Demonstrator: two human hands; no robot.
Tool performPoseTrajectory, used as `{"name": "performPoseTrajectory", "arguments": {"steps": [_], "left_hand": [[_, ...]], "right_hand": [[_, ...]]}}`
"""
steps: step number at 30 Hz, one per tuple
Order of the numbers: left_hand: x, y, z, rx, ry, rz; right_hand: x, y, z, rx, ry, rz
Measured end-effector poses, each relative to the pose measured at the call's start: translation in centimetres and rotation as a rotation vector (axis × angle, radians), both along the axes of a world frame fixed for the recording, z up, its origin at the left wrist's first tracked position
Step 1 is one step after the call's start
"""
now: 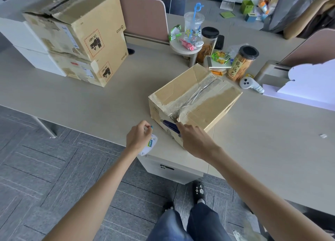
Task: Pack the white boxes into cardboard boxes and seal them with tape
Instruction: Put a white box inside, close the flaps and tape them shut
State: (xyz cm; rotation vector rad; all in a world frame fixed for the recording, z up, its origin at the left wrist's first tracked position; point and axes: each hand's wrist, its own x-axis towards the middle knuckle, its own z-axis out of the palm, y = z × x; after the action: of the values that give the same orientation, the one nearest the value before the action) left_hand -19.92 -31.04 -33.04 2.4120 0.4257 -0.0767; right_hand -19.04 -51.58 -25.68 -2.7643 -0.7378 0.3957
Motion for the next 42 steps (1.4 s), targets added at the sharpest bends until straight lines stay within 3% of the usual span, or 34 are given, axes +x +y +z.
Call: {"name": "performPoseTrajectory", "arguments": {"steps": [8,21,27,34,36,42], "left_hand": [[-0.4,0.2,1.3,-0.044,-0.16,0.025],[-1.7,1.6,0.2,-0.088,-0.097,0.028],[-2.2,2.5,-0.5,-0.13,-0.064,0.037],[-2.2,3.1,0.0,-0.111,-0.083,0.046],[-2.3,3.3,0.6,-0.144,-0.092,0.036],[-2.2,3.6,2.5,-0.335,-0.096,-0.016]], "right_hand": [[4.0,3.3,-0.1,0.163,-0.057,0.07],[8.4,4.8,-3.9,0.18,-0.17,-0.101],[7.9,5.2,-5.7,0.04,-0.345,-0.079],[6.7,5.0,-7.0,-0.303,-0.587,0.122],[7.0,5.0,-6.9,-0.241,-0.582,0.126],[6.8,5.2,-3.6,0.393,-0.221,-0.255]]}}
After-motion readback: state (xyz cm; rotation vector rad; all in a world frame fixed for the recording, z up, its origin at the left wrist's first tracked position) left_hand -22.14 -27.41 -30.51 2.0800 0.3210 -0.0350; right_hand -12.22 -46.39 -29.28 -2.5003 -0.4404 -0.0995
